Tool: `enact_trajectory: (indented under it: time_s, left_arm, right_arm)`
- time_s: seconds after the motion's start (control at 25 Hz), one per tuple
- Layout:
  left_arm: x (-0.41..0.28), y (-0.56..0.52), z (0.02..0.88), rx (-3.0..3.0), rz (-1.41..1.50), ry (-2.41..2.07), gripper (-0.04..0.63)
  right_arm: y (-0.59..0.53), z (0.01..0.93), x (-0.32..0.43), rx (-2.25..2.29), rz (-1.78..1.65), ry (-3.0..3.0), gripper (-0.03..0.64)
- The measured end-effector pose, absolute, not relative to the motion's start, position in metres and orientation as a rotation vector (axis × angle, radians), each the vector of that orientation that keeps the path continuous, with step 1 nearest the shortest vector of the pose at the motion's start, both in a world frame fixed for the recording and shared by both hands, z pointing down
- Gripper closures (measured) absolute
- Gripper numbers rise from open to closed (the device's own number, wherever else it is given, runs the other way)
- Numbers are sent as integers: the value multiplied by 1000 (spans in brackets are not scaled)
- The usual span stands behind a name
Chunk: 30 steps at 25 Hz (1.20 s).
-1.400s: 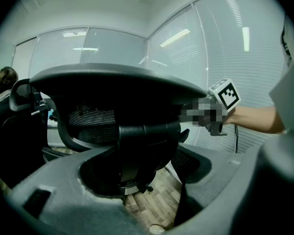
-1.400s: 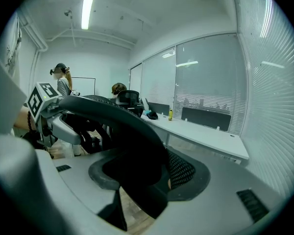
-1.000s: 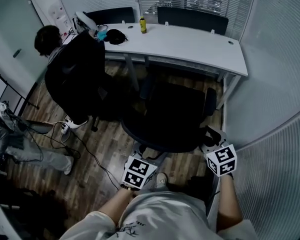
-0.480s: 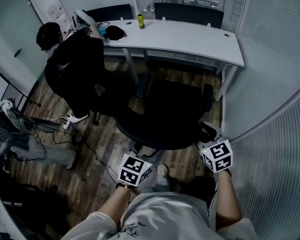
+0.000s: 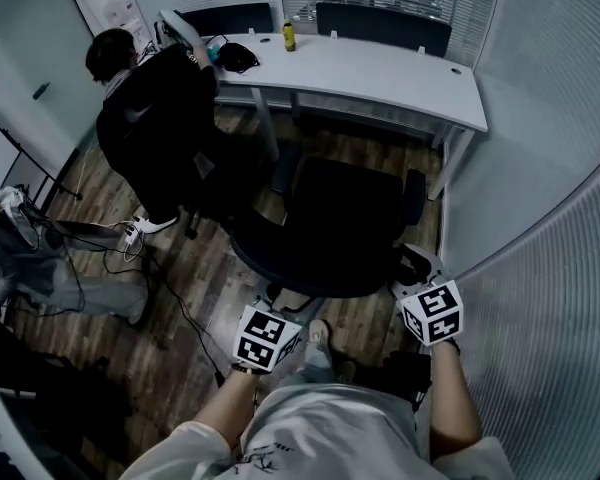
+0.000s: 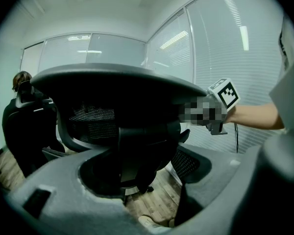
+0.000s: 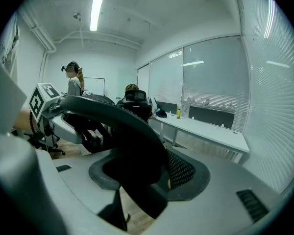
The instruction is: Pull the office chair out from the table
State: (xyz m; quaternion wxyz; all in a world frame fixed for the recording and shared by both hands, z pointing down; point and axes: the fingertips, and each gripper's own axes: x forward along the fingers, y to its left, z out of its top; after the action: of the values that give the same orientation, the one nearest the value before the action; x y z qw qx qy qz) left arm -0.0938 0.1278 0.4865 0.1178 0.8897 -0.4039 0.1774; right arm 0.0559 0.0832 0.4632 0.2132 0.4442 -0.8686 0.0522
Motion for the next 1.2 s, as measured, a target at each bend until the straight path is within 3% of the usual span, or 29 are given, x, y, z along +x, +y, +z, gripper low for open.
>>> enact_trajectory:
  time_s: [1.2]
  left_arm:
    - [-109,137,488,2601,469,-1216,278]
  right_arm:
    - [96,464,42,1309,144,-2433,400]
